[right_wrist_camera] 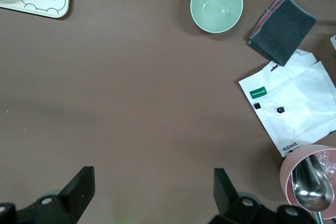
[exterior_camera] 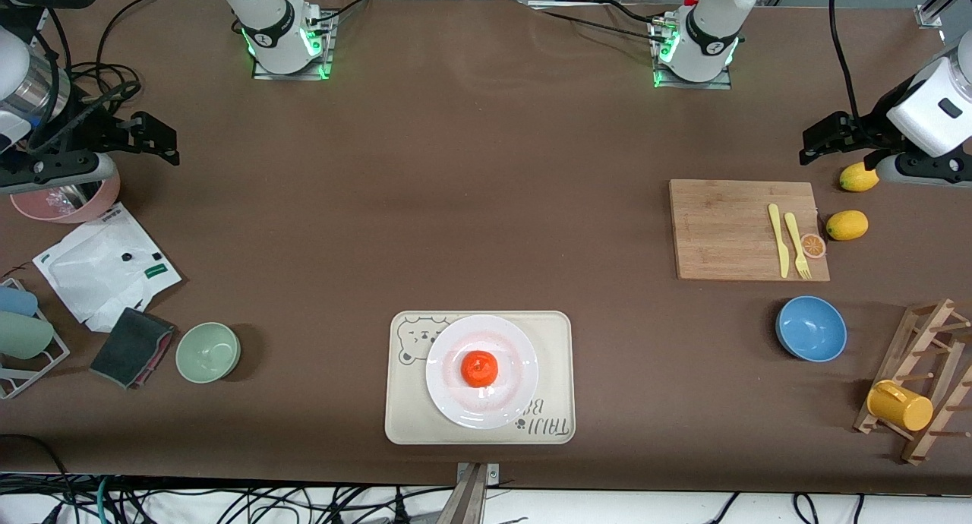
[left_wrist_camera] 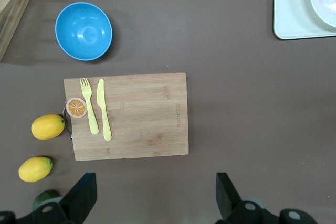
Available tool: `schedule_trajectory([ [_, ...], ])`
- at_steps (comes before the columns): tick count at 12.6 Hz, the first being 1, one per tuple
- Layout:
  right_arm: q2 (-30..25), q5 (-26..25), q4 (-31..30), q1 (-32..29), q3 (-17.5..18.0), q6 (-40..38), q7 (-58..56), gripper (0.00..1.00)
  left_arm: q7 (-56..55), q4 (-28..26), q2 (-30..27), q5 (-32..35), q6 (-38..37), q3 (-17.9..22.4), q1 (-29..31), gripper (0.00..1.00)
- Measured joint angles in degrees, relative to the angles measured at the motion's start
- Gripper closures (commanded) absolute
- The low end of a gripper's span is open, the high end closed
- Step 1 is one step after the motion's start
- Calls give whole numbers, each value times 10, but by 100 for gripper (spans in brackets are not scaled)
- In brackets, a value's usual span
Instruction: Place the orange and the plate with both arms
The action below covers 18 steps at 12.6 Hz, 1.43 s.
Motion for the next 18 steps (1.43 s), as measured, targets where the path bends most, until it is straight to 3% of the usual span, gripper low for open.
schedule_trajectory([
  [18, 7, -4, 15, -2, -2, -7, 1, 0, 0, 0, 0, 0, 0, 0, 0, 0],
])
